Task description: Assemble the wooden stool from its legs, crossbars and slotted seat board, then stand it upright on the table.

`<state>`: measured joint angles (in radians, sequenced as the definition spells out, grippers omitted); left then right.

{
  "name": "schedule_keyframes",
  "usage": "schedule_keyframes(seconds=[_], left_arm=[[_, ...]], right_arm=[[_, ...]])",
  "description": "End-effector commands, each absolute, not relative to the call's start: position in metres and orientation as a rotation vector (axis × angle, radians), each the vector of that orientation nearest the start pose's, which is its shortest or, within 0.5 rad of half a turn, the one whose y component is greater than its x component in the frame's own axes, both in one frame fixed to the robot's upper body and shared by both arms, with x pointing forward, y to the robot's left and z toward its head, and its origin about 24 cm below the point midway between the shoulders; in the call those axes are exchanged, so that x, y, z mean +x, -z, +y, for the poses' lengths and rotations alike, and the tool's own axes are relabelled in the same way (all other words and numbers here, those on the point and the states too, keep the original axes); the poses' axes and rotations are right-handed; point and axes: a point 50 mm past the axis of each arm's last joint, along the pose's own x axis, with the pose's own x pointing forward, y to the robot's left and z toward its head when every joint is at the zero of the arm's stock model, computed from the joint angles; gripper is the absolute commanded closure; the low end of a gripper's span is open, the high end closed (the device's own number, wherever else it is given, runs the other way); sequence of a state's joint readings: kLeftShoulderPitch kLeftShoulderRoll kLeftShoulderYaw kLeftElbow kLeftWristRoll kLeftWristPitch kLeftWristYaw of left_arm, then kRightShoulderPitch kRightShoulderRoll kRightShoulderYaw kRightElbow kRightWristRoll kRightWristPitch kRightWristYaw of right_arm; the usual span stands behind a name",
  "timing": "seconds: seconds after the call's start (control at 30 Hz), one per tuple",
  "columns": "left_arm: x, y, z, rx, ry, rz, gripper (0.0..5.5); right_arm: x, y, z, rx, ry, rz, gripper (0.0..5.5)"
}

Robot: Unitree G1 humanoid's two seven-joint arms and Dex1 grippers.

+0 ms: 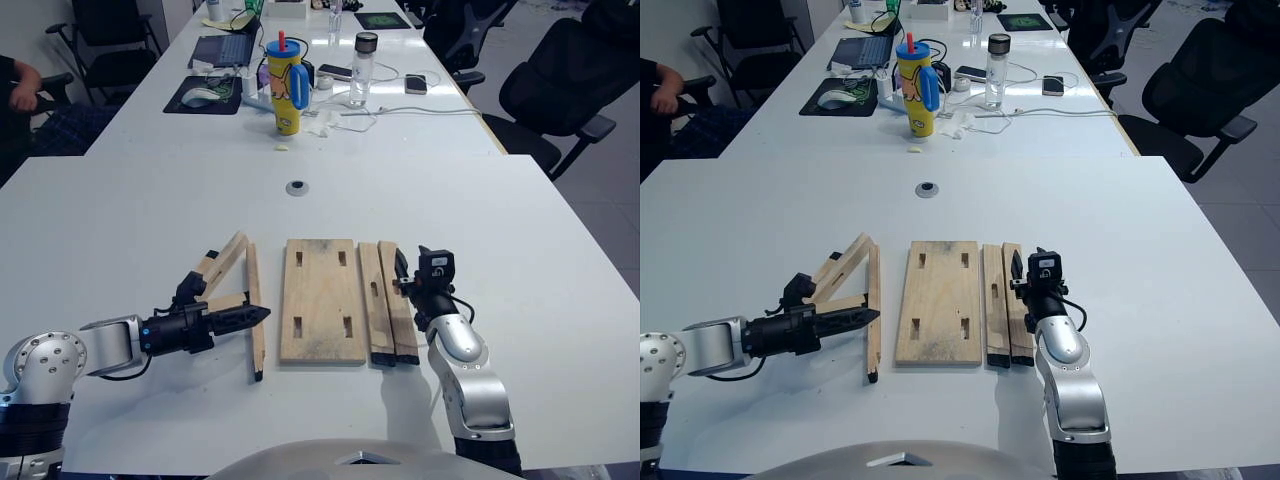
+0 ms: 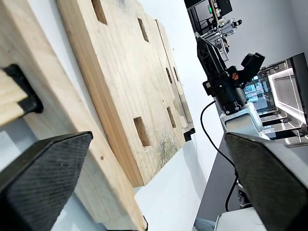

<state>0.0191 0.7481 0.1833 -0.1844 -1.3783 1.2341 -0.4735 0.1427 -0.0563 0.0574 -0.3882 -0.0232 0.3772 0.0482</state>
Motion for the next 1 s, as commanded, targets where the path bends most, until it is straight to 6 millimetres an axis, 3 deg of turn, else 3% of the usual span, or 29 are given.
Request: schedule_keyframes(seconds=[0.03,0.23,0.6,0.7,0.77,0.87,0.93,1.0], left_arm=[[0.195,-0.082,0.213,-0.681,0.841,0.852,0.41],[0.196,-0.087,0.212,-0.681,0.864,0.835,0.41],[0.188,-0.065,0.197,-0.511,0.864,0.895,0.41],[0.195,-0.073,0.195,-0.541,0.885,0.813,0.41],[0.211,-0.108,0.196,-0.649,0.977,0.611,0.41],[0.240,-0.184,0.193,-0.697,1.212,0.356,0.41],[0.265,-0.245,0.190,-0.644,1.251,0.123,0.41],[0.285,-0.283,0.189,-0.628,1.167,-0.078,0.41]], right_arm=[[0.224,-0.063,-0.149,-0.064,-0.066,0.132,3.31],[0.222,-0.061,-0.149,-0.063,-0.065,0.134,3.31],[0.226,-0.064,-0.151,-0.064,-0.103,0.133,3.31],[0.222,-0.064,-0.145,-0.075,-0.156,0.136,3.31],[0.212,-0.069,-0.132,-0.092,-0.285,0.120,3.31],[0.194,-0.078,-0.119,-0.093,-0.442,0.126,3.31],[0.185,-0.082,-0.111,-0.059,-0.534,0.172,3.31],[0.182,-0.085,-0.096,0.002,-0.658,0.253,3.31]])
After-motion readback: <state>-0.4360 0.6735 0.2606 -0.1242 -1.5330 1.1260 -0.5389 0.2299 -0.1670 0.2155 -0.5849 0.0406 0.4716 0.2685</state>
